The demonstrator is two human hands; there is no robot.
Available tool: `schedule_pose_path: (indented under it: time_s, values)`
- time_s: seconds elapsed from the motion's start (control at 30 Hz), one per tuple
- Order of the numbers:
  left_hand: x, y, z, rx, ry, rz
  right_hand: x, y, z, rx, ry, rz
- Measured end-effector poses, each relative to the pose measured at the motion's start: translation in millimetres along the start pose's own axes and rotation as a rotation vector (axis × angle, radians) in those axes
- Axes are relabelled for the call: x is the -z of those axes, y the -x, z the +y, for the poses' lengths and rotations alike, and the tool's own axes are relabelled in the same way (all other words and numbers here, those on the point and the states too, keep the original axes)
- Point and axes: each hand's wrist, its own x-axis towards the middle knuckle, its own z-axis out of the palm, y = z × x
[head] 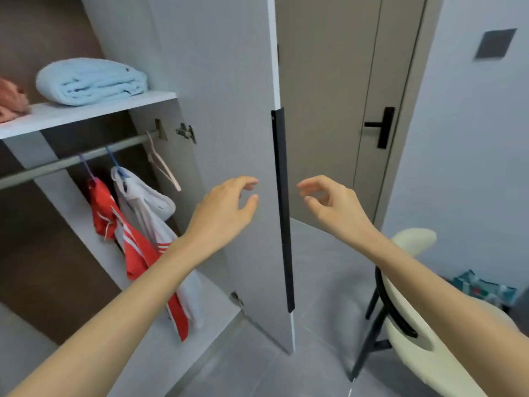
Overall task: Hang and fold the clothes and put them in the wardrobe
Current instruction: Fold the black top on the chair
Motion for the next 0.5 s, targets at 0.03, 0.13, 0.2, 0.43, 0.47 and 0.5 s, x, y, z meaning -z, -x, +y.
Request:
schedule_pose_path:
  time_s: [0.03,0.13,0.2,0.43,0.47,0.5]
  values:
    - [-13.9,-2.7,13.3,-0.030,0.019,-0.036,15.0,11.3,11.6,-0.039,0.018,0.024]
    - [-58.4,-11.0,57.2,-0.107,0.096,-0.155,59.8,45.9,44.9,-0.158,0.071,0.118]
    - [-89.6,-14.7,89.2,-0.166,0.136,-0.215,89.2,70.1,67.5,-0.245,0.094,0.181]
    - [-193.3,-15.3,202.8,-0.357,0.201,-0.435,183.7,159.6,146.8,-0.514,0.214,0.360]
    - [-208.9,-15.4,217.7,-0.375,0.215,-0.463,195.5,171.7,158.2,-0.545,0.223,0.388]
    - [-225.3,-15.2,232.7,-0.393,0.228,-0.486,207.2,183.5,170.0,-0.573,0.234,0.412]
